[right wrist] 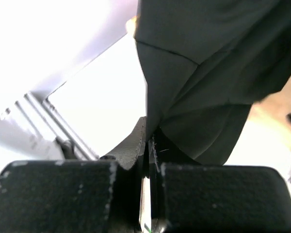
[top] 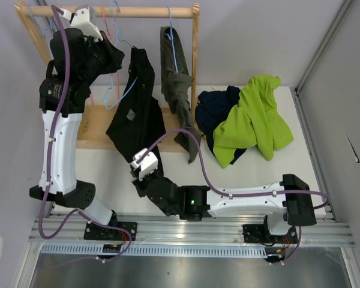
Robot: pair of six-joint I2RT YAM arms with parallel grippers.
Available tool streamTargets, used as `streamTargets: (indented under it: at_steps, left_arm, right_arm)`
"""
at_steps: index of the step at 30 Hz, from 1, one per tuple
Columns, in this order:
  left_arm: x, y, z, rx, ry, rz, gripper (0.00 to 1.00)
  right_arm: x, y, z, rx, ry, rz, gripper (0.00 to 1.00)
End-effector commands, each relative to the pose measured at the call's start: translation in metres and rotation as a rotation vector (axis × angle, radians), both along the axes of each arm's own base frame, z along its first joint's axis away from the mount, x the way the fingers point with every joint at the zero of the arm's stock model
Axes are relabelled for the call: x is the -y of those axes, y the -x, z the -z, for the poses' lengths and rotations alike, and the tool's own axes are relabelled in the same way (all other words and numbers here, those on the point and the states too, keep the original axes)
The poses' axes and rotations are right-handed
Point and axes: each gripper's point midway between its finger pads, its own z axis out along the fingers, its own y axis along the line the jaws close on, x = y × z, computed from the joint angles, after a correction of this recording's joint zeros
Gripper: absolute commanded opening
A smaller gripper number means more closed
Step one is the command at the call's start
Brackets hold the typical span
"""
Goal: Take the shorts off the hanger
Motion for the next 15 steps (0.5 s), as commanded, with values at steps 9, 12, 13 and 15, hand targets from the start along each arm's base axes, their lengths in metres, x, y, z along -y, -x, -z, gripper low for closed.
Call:
streamTargets:
  at_steps: [9, 12, 13, 15]
  left_arm:
    - [-0.008, 0.017, -0.044, 0.164, 0.036, 0.023, 0.0]
    - [0.001, 0.039, -0.006, 0.068, 0.021, 0.086, 0.0]
    - [0.002, 0.047, 0.0, 0.057, 0.015, 0.097, 0.0]
    - [0.004, 0.067, 0.022, 0.017, -0.01, 0.119, 0.0]
  right_arm:
    - [-0.018, -0.009, -0.003, -0.003, -0.014, -0.012, 0.0]
    - [-0.013, -0.056, -0.038, 0.065, -0.03, 0.029, 0.0]
    - [-0.004, -0.084, -0.047, 0.093, -0.019, 0.068, 0.0]
    - [0.0, -0.112, -0.076, 0.127, -0.044, 0.089, 0.0]
